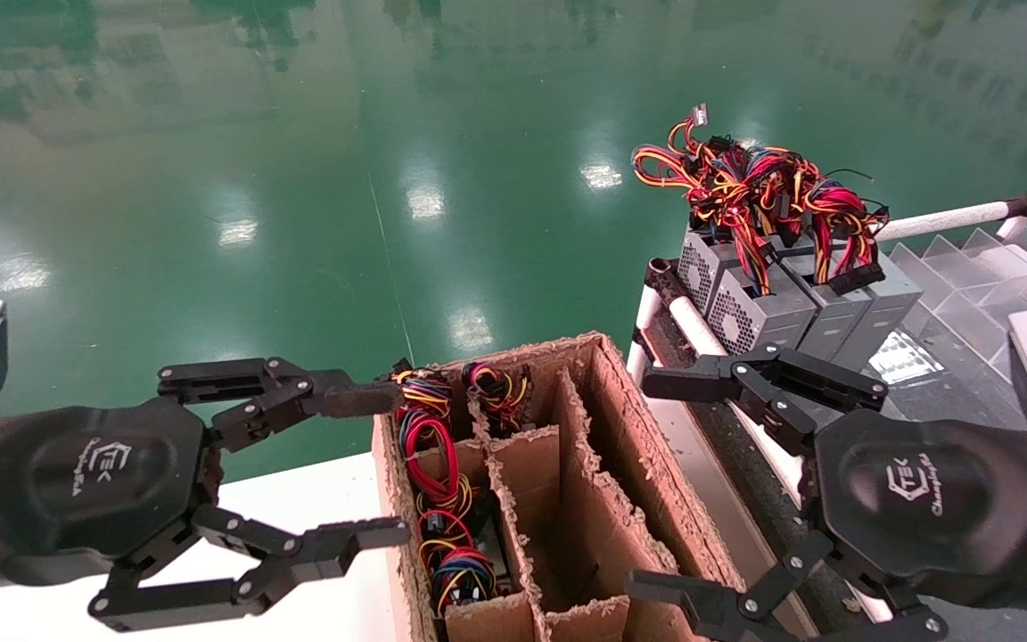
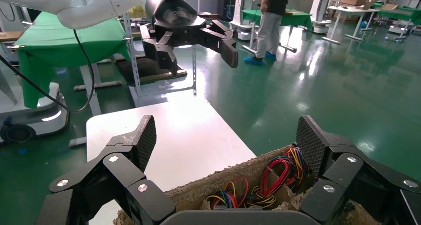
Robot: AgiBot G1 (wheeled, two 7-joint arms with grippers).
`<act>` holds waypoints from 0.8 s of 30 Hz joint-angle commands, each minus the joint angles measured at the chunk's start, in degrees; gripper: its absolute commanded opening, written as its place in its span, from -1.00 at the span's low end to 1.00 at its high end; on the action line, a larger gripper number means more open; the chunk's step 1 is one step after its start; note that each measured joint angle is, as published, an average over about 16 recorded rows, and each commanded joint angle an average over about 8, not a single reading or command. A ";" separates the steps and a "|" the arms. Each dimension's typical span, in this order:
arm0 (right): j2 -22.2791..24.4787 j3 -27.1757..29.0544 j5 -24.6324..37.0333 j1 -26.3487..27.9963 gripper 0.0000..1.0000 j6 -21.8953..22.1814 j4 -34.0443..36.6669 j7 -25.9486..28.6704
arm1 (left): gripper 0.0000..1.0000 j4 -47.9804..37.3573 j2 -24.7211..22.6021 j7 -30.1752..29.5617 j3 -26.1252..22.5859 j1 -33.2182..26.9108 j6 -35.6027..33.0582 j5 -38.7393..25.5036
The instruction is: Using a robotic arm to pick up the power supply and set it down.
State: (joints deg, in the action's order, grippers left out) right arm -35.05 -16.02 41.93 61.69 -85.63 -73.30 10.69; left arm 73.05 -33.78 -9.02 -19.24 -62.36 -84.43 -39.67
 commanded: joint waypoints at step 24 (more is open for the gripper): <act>-2.62 -6.19 11.36 3.05 1.00 2.26 2.08 3.74 | -0.66 -0.03 0.00 0.02 -0.03 -0.02 -0.01 0.01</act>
State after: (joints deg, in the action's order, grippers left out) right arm -38.45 -22.37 53.52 65.05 -83.55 -70.59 13.83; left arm 73.02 -33.78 -9.00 -19.27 -62.39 -84.45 -39.66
